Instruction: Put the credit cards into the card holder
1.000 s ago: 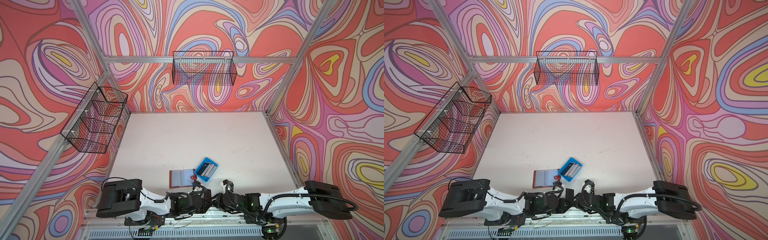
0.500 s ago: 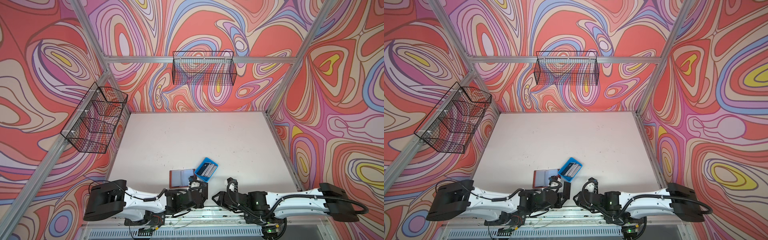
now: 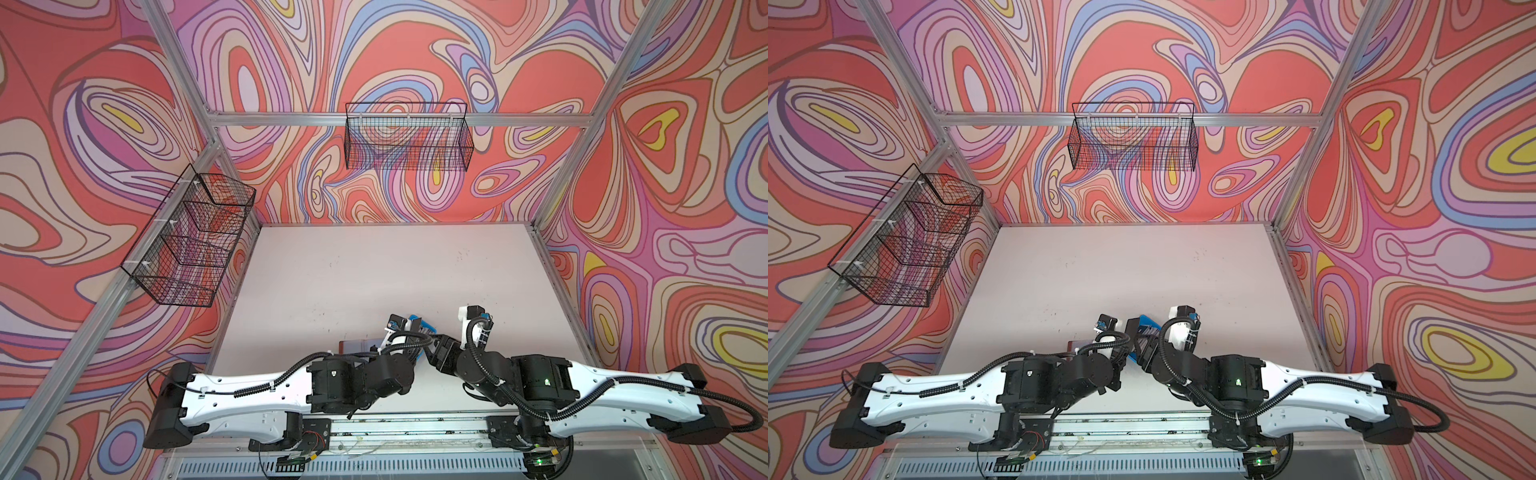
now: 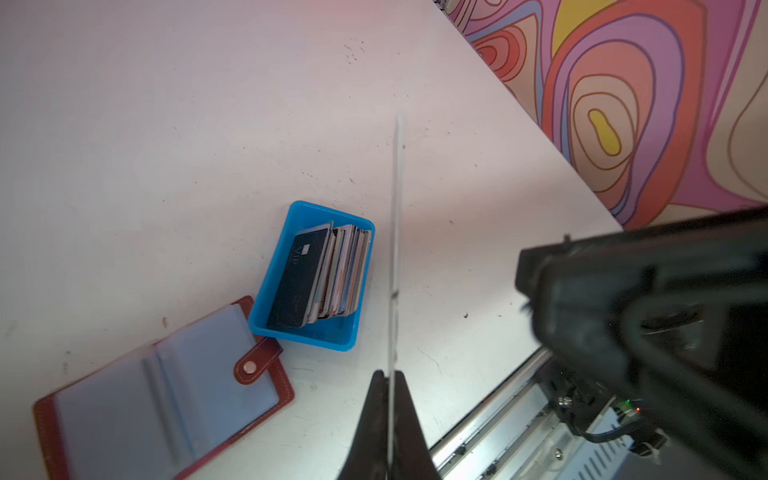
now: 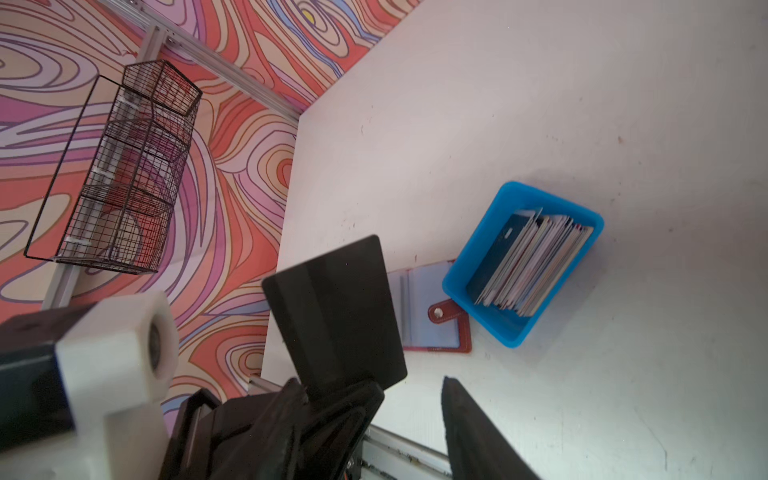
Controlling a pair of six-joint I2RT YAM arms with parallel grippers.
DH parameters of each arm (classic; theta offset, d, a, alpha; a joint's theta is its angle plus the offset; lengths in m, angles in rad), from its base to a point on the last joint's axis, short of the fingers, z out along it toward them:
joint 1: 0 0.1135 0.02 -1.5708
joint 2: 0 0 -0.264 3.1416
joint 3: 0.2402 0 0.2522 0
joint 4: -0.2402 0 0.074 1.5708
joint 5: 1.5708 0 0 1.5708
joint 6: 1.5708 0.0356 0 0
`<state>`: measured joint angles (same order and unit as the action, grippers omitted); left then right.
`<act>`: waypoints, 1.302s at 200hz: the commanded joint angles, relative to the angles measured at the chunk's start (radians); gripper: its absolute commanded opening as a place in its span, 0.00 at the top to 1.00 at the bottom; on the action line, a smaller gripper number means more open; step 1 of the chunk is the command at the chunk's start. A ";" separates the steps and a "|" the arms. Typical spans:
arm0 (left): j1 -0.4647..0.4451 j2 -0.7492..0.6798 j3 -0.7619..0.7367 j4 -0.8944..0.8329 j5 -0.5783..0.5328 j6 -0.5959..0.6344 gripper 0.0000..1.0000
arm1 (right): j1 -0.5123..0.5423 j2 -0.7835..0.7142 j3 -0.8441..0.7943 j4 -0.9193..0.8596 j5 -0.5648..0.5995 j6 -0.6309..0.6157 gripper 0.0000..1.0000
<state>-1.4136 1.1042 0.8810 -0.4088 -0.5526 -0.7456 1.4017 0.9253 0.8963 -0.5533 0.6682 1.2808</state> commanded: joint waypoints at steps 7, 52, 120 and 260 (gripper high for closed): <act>0.004 -0.004 -0.001 -0.019 -0.082 0.162 1.00 | 0.002 -0.016 0.011 0.041 0.145 -0.092 0.44; 0.006 0.007 0.007 0.003 -0.088 0.225 1.00 | -0.003 0.072 0.031 0.180 0.050 -0.211 0.42; 0.008 -0.026 -0.024 0.078 -0.035 0.271 1.00 | -0.147 0.181 0.013 0.262 -0.121 -0.204 0.58; 0.062 -0.057 -0.060 0.090 -0.014 0.285 0.58 | -0.201 0.263 0.020 0.311 -0.114 -0.125 1.00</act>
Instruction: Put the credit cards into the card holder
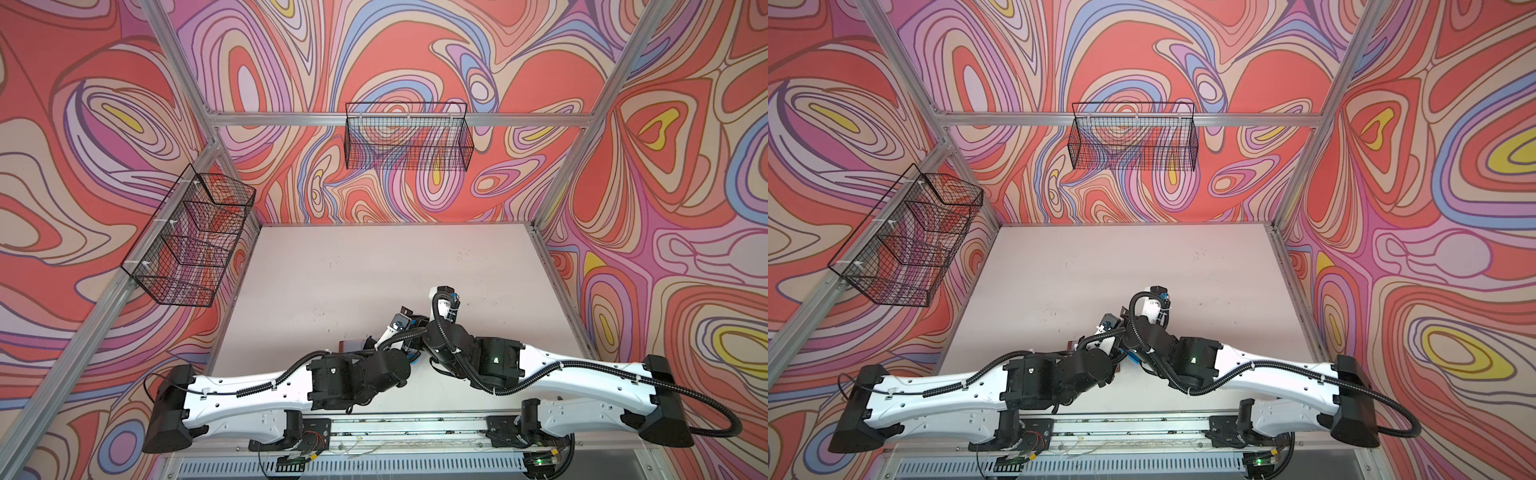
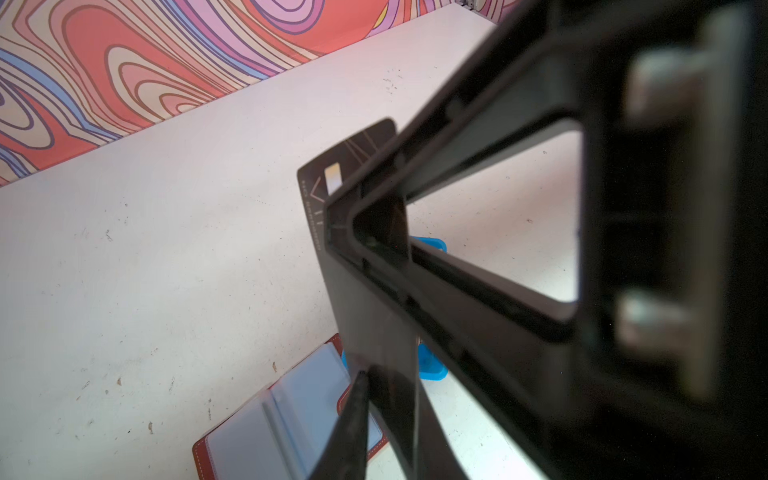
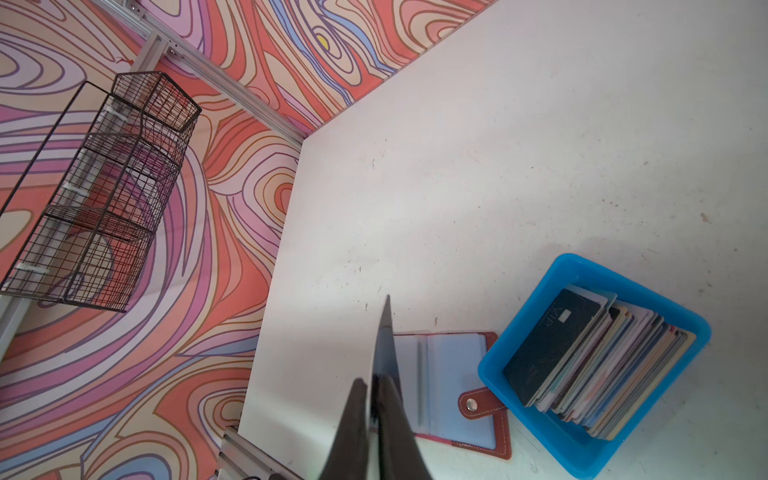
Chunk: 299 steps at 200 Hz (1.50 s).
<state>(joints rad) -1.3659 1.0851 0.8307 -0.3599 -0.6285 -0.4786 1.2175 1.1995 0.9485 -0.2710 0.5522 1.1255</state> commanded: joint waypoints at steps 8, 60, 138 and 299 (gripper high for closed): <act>0.031 -0.055 -0.013 0.032 0.084 0.012 0.50 | -0.028 -0.027 -0.049 0.030 0.004 0.031 1.00; 0.220 -0.184 -0.028 -0.092 0.205 -0.061 0.42 | -0.150 -0.102 -0.159 0.121 -0.077 -0.065 1.00; 0.964 -0.302 -0.235 -0.150 0.679 -0.195 0.45 | -0.130 0.406 -0.031 0.301 -0.291 -0.146 1.00; 1.025 -0.115 -0.429 0.058 0.769 -0.285 0.48 | -0.254 0.349 -0.174 0.153 -0.325 -0.141 1.00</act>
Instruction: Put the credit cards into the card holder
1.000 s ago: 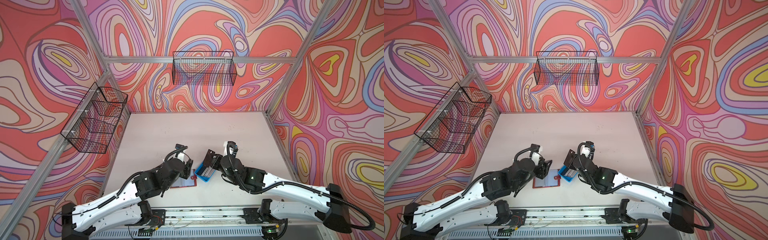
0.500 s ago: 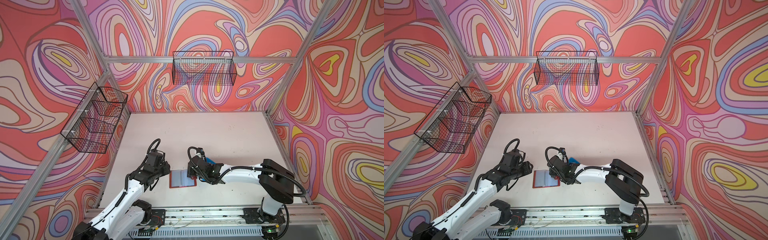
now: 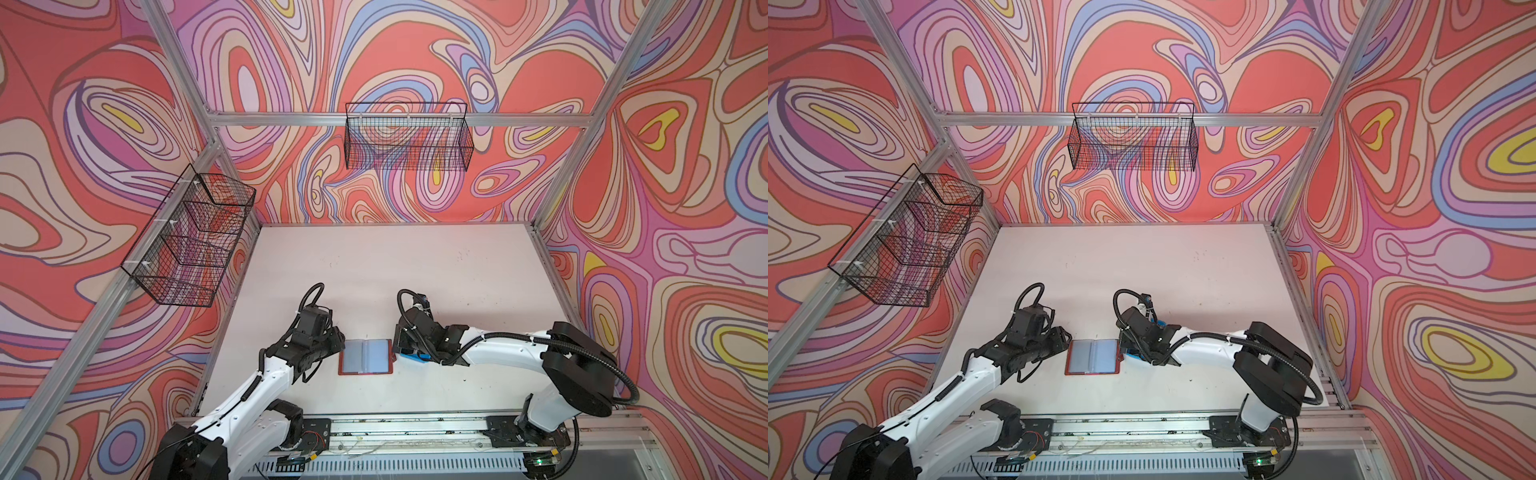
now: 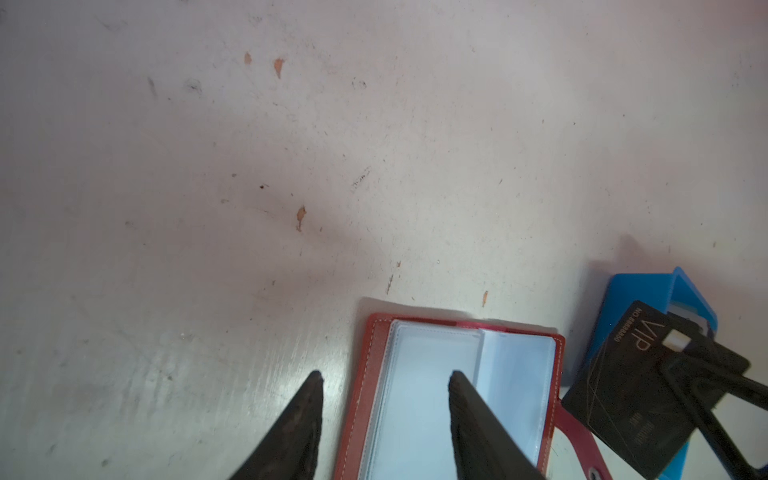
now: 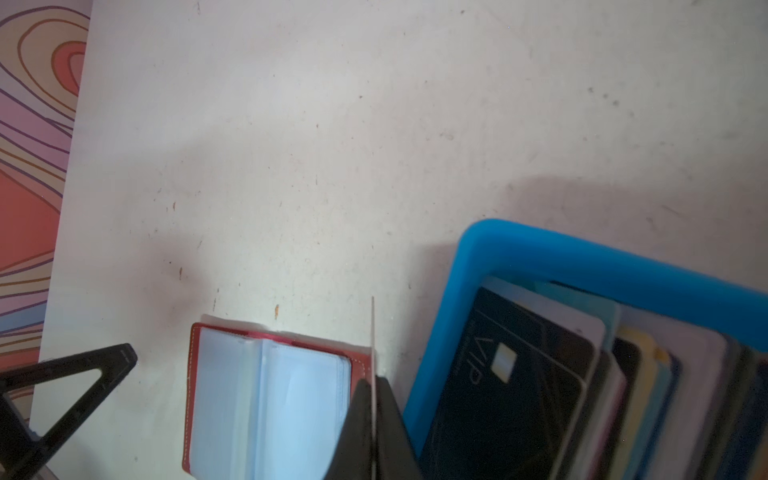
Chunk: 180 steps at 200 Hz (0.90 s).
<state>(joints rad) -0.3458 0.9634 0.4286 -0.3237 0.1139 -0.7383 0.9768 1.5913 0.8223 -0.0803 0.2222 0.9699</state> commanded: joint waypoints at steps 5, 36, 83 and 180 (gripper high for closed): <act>0.004 0.009 -0.027 0.019 0.027 -0.026 0.48 | -0.015 -0.054 -0.055 -0.023 -0.004 0.005 1.00; 0.004 0.011 -0.049 0.043 0.036 -0.027 0.49 | -0.010 -0.107 -0.002 0.016 -0.064 -0.046 1.00; 0.005 0.050 -0.068 0.100 0.070 -0.019 0.52 | 0.077 -0.033 0.083 0.143 -0.082 0.043 1.00; 0.004 0.068 -0.149 0.182 0.135 -0.022 0.52 | 0.106 0.210 0.011 0.416 -0.127 0.242 1.00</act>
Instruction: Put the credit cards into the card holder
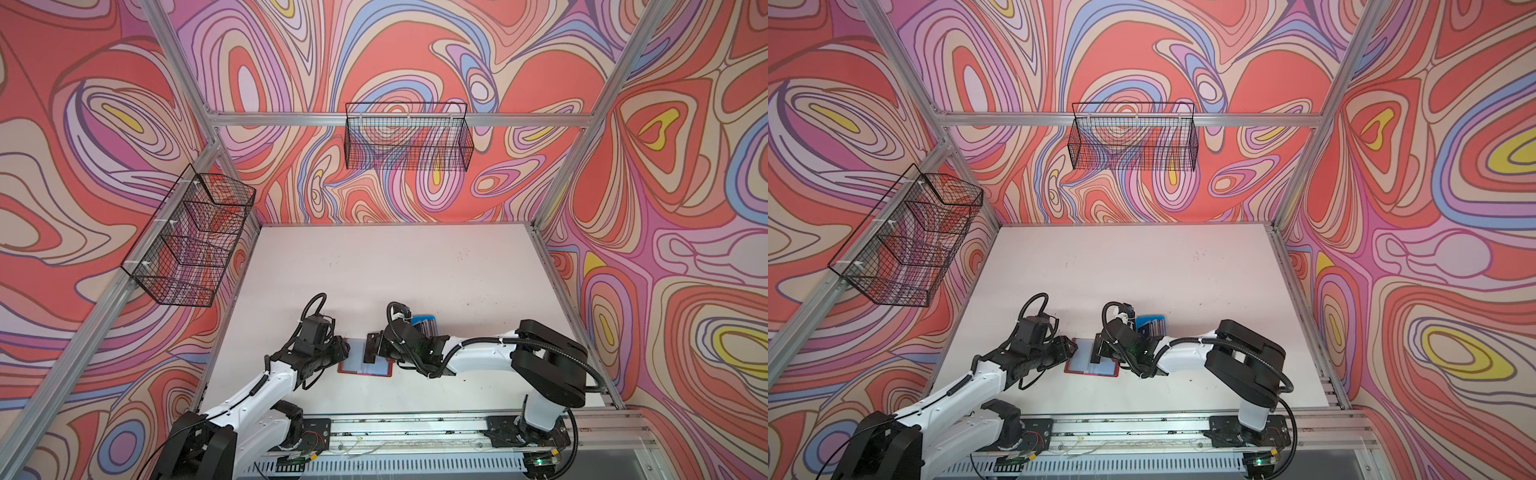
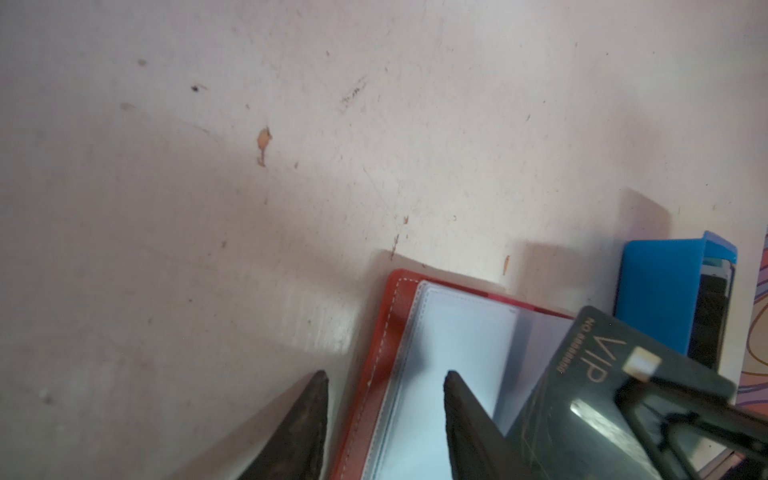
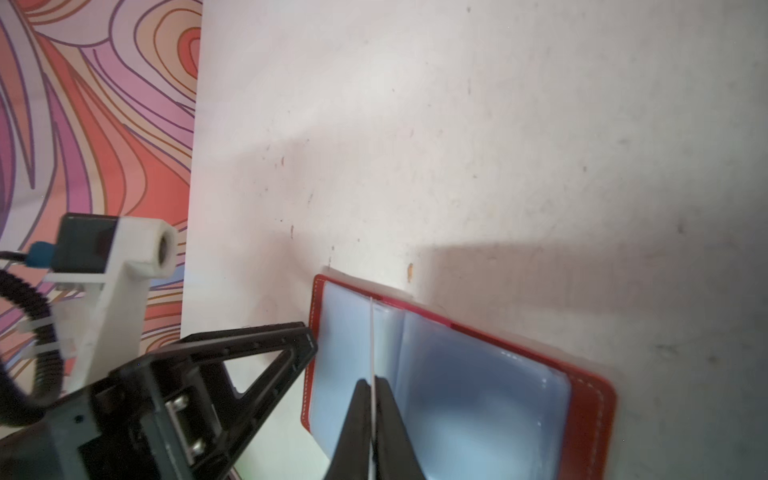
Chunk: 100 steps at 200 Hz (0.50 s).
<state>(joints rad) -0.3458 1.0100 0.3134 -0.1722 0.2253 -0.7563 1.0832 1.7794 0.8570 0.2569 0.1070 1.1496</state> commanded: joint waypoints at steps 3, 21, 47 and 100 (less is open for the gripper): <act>0.004 0.025 -0.038 0.036 0.026 -0.006 0.52 | 0.000 0.023 -0.027 0.085 -0.012 0.066 1.00; 0.005 0.051 -0.046 0.062 0.044 -0.008 0.53 | 0.000 0.039 -0.041 0.108 -0.019 0.086 1.00; 0.004 0.063 -0.057 0.073 0.060 -0.012 0.54 | 0.000 0.066 -0.041 0.126 -0.036 0.104 1.00; 0.004 0.013 -0.080 0.025 0.087 -0.015 0.54 | 0.002 0.093 -0.039 0.134 -0.061 0.129 1.00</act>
<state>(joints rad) -0.3450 1.0336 0.2768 -0.0525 0.2775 -0.7570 1.0832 1.8496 0.8303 0.3756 0.0628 1.2442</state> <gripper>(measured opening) 0.460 0.047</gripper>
